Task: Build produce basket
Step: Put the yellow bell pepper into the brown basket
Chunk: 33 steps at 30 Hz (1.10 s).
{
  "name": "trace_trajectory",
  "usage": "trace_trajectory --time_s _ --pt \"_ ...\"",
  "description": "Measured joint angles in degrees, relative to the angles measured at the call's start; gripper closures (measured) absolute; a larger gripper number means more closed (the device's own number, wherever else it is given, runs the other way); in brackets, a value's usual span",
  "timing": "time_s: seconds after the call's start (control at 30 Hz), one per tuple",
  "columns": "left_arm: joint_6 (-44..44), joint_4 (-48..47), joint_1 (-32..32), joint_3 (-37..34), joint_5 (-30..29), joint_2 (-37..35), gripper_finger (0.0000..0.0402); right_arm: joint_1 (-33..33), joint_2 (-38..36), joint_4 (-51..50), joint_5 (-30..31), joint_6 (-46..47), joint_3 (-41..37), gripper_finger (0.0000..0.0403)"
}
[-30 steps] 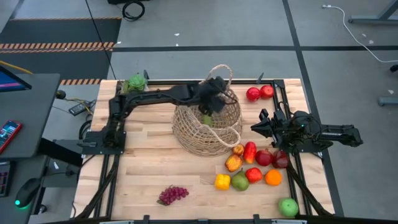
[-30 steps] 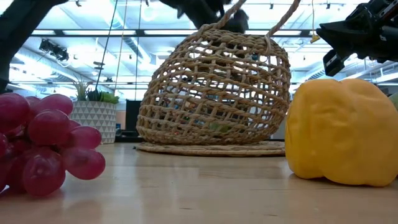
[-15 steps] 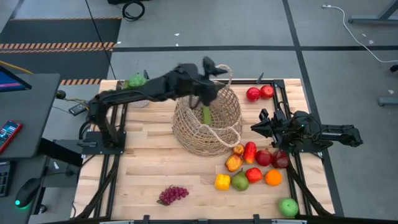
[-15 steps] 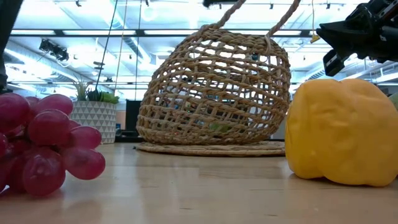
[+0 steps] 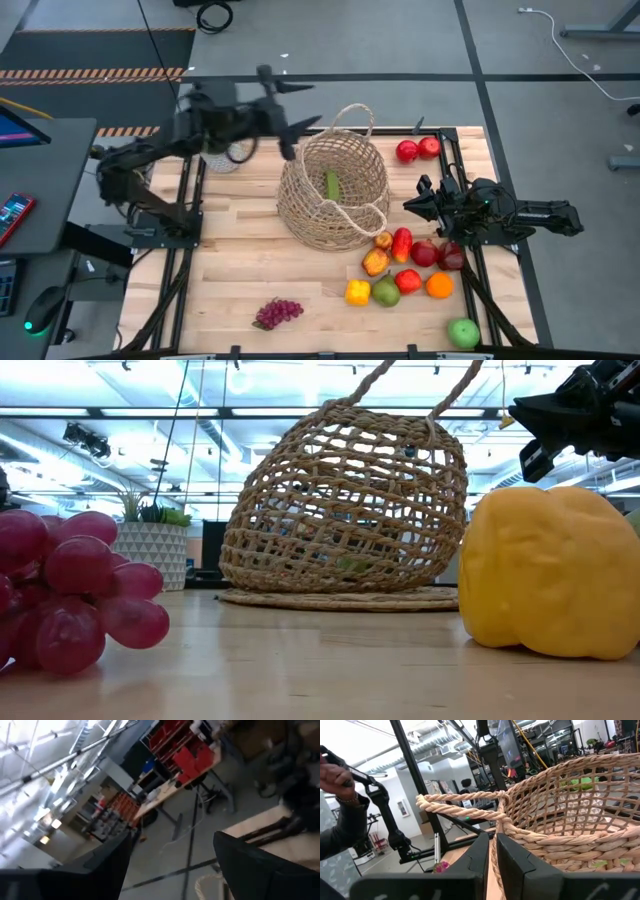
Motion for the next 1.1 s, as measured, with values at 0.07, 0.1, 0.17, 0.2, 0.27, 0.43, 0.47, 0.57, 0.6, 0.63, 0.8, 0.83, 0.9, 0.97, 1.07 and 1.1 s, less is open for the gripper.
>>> trace_trajectory --time_s 0.07,0.1,0.17,0.2,0.27,0.43,0.47,0.57,0.6,0.63,0.8,0.83,0.9,0.97,1.07,1.1 --pt "-3.06 -1.89 0.0 -0.04 0.6 -2.6 0.0114 -0.01 0.0 0.0 0.01 0.01 0.0 0.0361" --pt "-4.21 -2.33 0.0 -0.02 0.87 -3.92 0.0114 -0.01 0.02 -0.02 0.02 0.0 0.0 0.0361" --pt "-6.23 -4.24 -0.02 -0.02 0.99 -6.4 0.0114 0.0 0.0 0.0 0.0 0.0 0.0 0.0361" --pt "-7.08 -4.56 -0.03 -0.02 1.07 -7.48 0.0114 -0.01 0.01 -0.01 0.02 0.0 0.0 0.0361" --pt "-8.22 -6.26 0.0 -0.02 1.07 -9.6 0.0114 0.0 0.0 0.0 0.0 0.0 0.0 0.0361" --pt "-10.57 -6.55 -0.05 -0.02 1.14 -13.45 0.0114 -0.01 0.0 -0.02 0.0 0.02 0.0 0.0361" --pt "-10.62 -6.55 -0.04 -0.02 1.12 -14.0 0.0114 0.01 0.01 -0.01 0.0 0.01 0.0 0.0361" --pt "-10.69 -6.51 -0.04 -0.02 1.15 -15.34 0.0114 -0.01 0.0 -0.02 0.0 0.02 0.0 0.0361" --pt "-10.73 -6.33 -0.04 -0.02 1.15 -15.69 0.0114 0.01 0.0 0.0 0.0 0.0 0.0 0.0361" --pt "-10.83 -6.05 -0.04 -0.02 1.34 -16.1 0.0114 -0.01 0.01 -0.02 0.0 0.0 0.0 0.0361" --pt "-16.22 -4.91 0.83 -0.02 5.94 -17.65 0.0114 0.01 0.0 0.0 0.0 0.0 0.0 0.0361" --pt "-18.32 -4.97 1.44 -0.02 7.06 -17.76 0.0114 -0.01 0.0 -0.02 0.0 0.02 0.0 0.0361" --pt "-22.35 -5.65 2.38 -0.02 11.2 -17.97 0.0114 -0.01 0.0 0.0 0.0 0.0 0.0 0.0361" --pt "-24.42 -6.9 2.93 -0.02 15.92 -18.0 0.0114 -0.01 0.01 -0.02 0.0 0.0 0.0 0.0361" --pt "-25.27 -9.94 2.91 -0.42 19.34 -18.1 0.0114 -0.01 0.0 0.0 0.0 0.0 0.0 0.0361" --pt "-25.47 -10.21 2.91 -1.42 19.45 -18.28 0.0114 0.0 0.01 -0.01 0.0 0.0 0.0 0.0361"
